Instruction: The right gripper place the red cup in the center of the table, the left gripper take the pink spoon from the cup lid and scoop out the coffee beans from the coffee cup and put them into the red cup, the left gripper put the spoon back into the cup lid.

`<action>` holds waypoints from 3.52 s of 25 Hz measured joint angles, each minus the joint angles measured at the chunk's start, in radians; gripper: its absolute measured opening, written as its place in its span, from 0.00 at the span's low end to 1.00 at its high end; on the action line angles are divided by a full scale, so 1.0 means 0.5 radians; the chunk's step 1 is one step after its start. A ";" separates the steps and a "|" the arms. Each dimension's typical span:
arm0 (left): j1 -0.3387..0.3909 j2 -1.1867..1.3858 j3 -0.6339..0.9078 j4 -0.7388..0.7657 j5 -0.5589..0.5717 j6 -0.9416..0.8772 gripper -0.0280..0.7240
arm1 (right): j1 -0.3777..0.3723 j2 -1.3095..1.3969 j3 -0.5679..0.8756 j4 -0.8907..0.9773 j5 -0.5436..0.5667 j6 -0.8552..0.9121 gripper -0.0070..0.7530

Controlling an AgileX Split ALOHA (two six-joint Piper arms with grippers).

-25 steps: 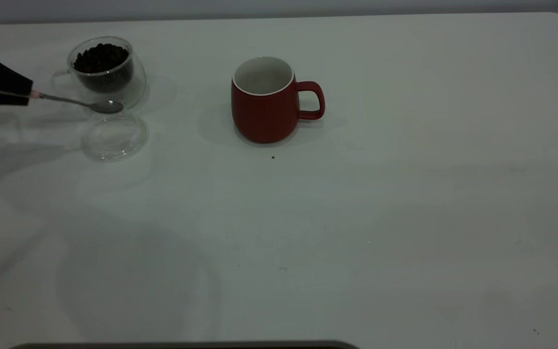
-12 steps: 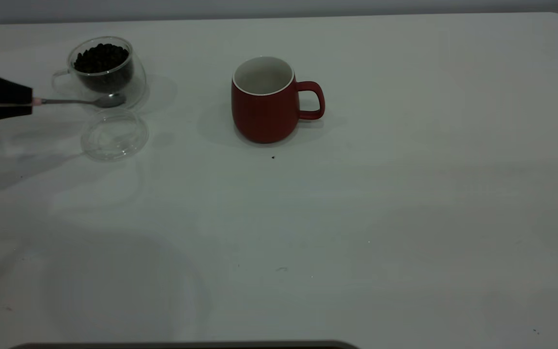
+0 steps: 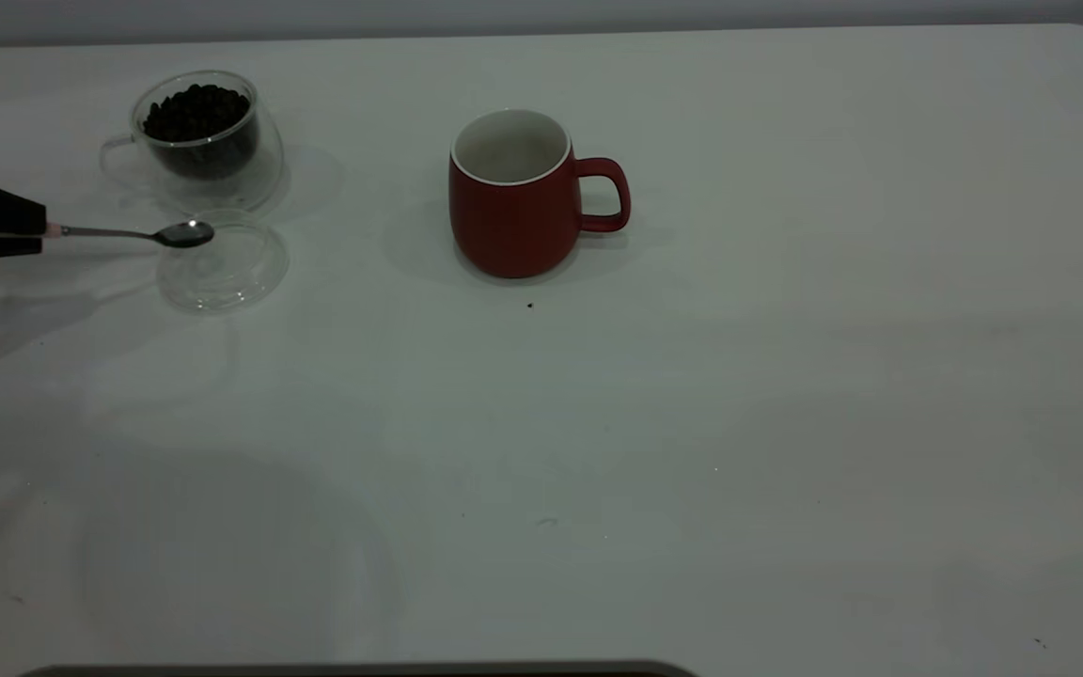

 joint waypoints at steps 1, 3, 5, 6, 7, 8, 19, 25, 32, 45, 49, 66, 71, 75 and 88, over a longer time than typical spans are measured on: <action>0.000 0.000 0.000 0.000 -0.008 0.000 0.19 | 0.000 0.000 0.000 0.000 0.000 0.000 0.50; 0.000 0.004 0.000 0.000 -0.010 0.005 0.19 | 0.000 0.000 0.000 0.000 0.000 0.000 0.50; 0.000 0.023 0.000 0.000 -0.010 0.008 0.19 | 0.000 0.000 0.000 0.000 0.000 0.000 0.50; 0.000 0.038 0.000 0.000 -0.011 0.008 0.19 | 0.000 0.000 0.000 0.000 0.000 0.000 0.50; 0.000 0.055 0.000 -0.002 -0.011 0.008 0.19 | 0.000 0.000 0.000 0.000 0.000 0.000 0.50; 0.000 0.070 0.000 -0.002 -0.014 0.008 0.19 | 0.000 0.000 0.000 0.000 0.000 0.000 0.50; 0.000 0.156 0.000 -0.171 -0.006 0.088 0.19 | 0.000 0.000 0.000 0.000 0.000 0.000 0.50; 0.000 0.156 0.000 -0.174 -0.002 0.097 0.19 | 0.000 0.000 0.000 0.000 0.000 0.000 0.50; 0.000 0.156 0.000 -0.174 -0.002 0.097 0.30 | 0.000 0.000 0.000 0.000 0.000 0.000 0.50; 0.000 0.156 0.000 -0.255 -0.002 0.147 0.69 | 0.000 0.000 0.000 0.000 0.000 0.000 0.50; 0.001 0.156 0.000 -0.459 -0.002 0.246 0.71 | 0.000 0.000 0.000 0.000 0.000 0.000 0.50; 0.040 0.156 -0.002 -0.270 0.042 0.361 0.72 | 0.000 0.000 0.000 0.000 0.000 0.000 0.50; 0.040 0.156 -0.002 -0.269 0.036 0.414 0.78 | 0.000 0.000 0.000 0.000 0.000 0.000 0.50; 0.040 0.156 -0.002 -0.254 -0.006 0.429 0.80 | 0.000 0.000 0.000 0.000 0.000 0.000 0.50; 0.259 -0.120 -0.002 -0.428 0.032 0.511 0.80 | 0.000 0.000 0.000 0.000 0.000 0.000 0.50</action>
